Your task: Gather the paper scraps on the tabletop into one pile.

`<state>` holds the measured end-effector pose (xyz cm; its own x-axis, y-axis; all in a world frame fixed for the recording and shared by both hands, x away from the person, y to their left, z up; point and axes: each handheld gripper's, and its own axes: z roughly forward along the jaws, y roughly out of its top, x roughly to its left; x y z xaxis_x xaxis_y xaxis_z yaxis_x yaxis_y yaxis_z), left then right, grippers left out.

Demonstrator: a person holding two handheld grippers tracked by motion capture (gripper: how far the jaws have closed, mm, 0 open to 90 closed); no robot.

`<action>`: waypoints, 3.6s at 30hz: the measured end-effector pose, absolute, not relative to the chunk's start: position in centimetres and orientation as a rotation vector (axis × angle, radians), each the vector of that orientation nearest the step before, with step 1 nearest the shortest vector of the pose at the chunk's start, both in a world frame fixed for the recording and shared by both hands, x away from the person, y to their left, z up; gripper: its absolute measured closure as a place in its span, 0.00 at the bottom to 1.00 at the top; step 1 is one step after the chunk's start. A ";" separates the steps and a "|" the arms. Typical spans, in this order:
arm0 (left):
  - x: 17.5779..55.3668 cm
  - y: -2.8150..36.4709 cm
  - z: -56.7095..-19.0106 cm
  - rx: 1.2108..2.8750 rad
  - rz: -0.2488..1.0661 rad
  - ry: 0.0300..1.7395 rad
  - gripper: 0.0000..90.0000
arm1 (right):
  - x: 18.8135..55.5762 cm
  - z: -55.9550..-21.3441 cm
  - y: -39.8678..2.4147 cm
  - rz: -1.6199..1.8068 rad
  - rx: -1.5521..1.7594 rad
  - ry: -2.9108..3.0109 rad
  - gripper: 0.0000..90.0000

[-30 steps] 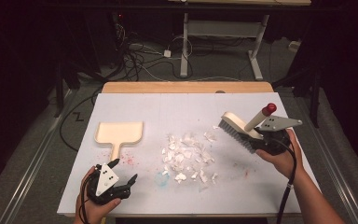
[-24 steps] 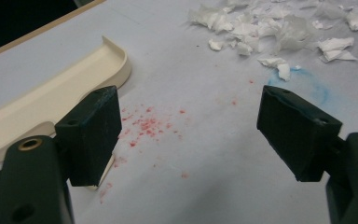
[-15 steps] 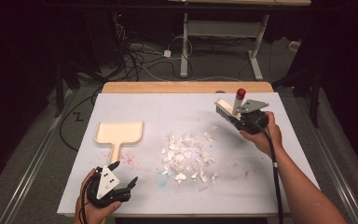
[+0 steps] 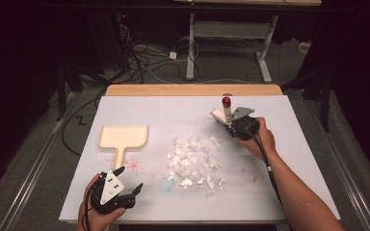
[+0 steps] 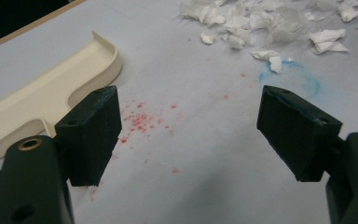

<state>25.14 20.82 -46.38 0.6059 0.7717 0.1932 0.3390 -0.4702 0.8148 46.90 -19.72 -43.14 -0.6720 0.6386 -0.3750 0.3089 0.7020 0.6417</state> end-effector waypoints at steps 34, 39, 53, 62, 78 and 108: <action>25.3 20.5 -46.4 2.088 0.705 0.847 0.23 | 37.7 -43.6 -16.5 1.048 0.382 2.483 0.76; 25.3 20.3 -46.4 2.095 0.702 0.841 0.23 | 35.8 -43.3 -16.4 1.032 0.326 2.486 0.76; 25.5 20.3 -46.5 2.093 0.691 0.843 0.24 | 40.3 -39.6 -17.5 1.040 0.395 2.340 0.76; 25.5 20.4 -46.5 2.091 0.691 0.844 0.23 | 44.9 -40.5 -13.8 1.030 0.394 2.352 0.76; 25.3 20.8 -46.5 2.080 0.692 0.855 0.22 | 45.1 -43.8 -8.4 0.986 0.175 2.530 0.76; 25.3 20.0 -46.5 2.110 0.699 0.815 0.22 | 38.5 -42.7 -14.2 1.079 -0.104 2.538 0.76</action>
<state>25.30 20.04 -46.50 0.6474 0.7326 0.2105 0.3199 -0.5118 0.7973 38.47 -14.19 -42.68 -0.9252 0.0792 -0.3711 -0.2124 0.7024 0.6793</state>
